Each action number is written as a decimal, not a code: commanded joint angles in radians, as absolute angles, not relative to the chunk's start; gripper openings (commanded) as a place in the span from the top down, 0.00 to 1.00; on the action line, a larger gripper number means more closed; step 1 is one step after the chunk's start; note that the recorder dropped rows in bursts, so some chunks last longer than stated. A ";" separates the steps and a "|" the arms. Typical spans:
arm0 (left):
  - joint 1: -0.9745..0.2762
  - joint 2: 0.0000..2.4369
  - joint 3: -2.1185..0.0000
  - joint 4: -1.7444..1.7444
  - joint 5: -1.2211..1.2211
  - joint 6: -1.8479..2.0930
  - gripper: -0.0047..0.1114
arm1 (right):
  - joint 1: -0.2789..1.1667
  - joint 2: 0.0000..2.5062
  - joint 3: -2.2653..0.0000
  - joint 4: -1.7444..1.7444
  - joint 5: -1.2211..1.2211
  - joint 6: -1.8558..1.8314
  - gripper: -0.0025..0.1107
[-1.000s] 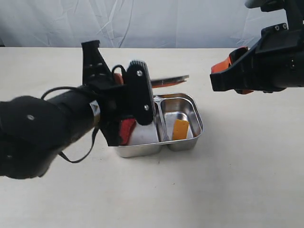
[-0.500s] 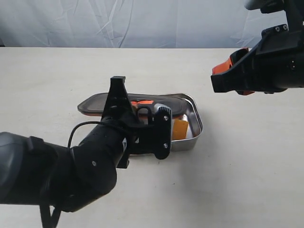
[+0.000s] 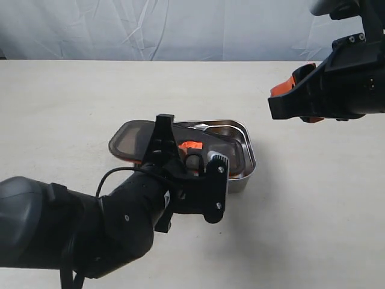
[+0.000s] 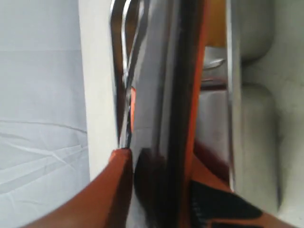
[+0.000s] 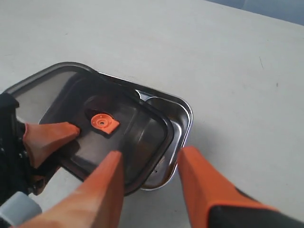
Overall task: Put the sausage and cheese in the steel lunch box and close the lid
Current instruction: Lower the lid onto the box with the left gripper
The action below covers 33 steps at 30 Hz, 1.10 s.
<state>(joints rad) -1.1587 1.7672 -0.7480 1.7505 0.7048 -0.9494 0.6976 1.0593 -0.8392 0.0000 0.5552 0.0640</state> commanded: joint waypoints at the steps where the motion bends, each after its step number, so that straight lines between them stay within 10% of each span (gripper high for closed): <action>1: -1.169 1.774 -0.751 1.744 0.662 -0.964 0.54 | 0.698 1.053 -0.846 -0.016 0.576 0.063 0.63; 33: -1.253 1.769 -0.751 1.552 0.729 -0.800 0.46 | 0.698 1.053 -0.846 -0.036 0.569 0.063 0.63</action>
